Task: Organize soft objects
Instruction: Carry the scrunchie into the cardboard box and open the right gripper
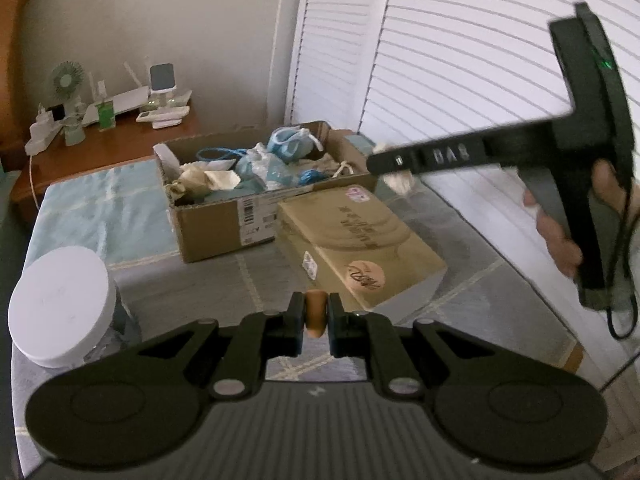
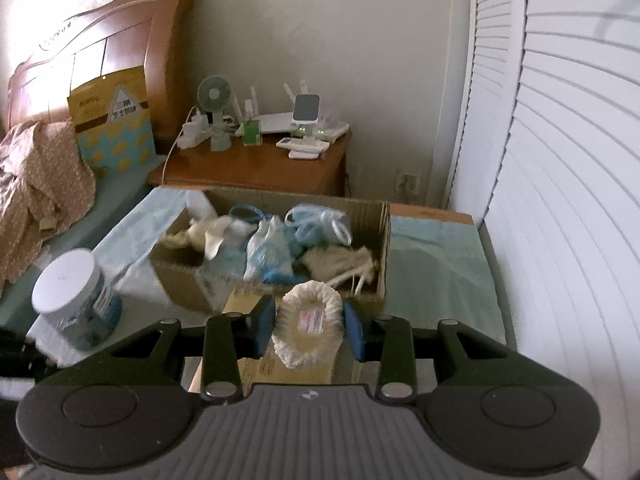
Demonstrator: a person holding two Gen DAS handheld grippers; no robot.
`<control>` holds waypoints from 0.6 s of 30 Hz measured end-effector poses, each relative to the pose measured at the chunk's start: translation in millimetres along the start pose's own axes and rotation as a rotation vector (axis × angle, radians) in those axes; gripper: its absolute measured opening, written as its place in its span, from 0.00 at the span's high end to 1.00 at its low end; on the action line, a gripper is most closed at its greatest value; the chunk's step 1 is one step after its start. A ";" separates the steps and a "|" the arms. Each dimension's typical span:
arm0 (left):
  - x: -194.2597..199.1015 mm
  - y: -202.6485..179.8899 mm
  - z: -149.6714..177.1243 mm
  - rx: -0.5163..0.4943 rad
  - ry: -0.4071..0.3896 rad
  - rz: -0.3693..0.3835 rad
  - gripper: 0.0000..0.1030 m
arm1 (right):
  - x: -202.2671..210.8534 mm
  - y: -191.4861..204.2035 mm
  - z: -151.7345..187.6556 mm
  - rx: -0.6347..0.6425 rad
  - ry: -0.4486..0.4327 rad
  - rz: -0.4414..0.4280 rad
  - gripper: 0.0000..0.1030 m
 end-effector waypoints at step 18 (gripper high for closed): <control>-20.9 11.3 -8.8 0.025 0.031 -0.048 0.91 | -53.3 -36.8 -42.6 0.022 -0.054 0.013 0.03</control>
Point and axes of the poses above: each gripper's, at about its wrist camera, not at the fingertips, and x roughly against the way its jaws point, y to its left, z to its underside, the point moved 5 cm from there along -x, roughly the way its jaws point, and after that the axes turned 13 degrees about -z, right-handed, at the moved point
